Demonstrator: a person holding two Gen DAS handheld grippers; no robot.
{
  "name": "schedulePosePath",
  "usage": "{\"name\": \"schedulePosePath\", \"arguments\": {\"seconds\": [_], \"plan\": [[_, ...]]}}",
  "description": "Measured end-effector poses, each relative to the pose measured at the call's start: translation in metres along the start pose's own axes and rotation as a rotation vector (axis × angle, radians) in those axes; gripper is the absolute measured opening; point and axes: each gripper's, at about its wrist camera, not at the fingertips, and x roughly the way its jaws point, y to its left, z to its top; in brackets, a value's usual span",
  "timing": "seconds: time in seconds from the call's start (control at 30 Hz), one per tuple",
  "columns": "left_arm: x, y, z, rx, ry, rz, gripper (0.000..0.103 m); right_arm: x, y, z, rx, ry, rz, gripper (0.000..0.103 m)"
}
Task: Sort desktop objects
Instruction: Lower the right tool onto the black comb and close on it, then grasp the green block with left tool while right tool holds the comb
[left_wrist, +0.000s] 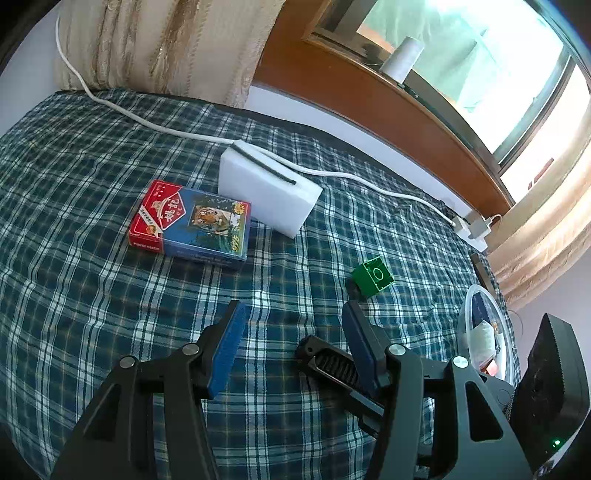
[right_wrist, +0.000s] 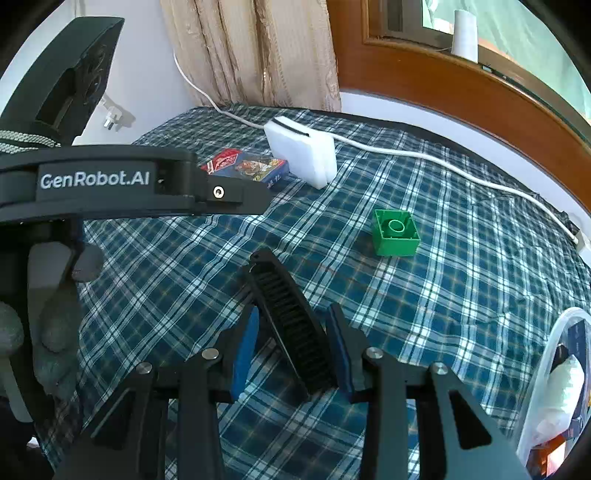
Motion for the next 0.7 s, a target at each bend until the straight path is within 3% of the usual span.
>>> {"name": "schedulePosePath", "arguments": {"seconds": [0.43,0.7], "plan": [[0.0,-0.003,0.002,0.009,0.0,0.012,0.058,0.006,0.001,-0.005,0.002,0.024,-0.038,0.039],[0.015,-0.03,0.006,0.069,0.017,0.017,0.058,-0.019,-0.024,-0.027,0.131,0.018,-0.068,0.036]]}}
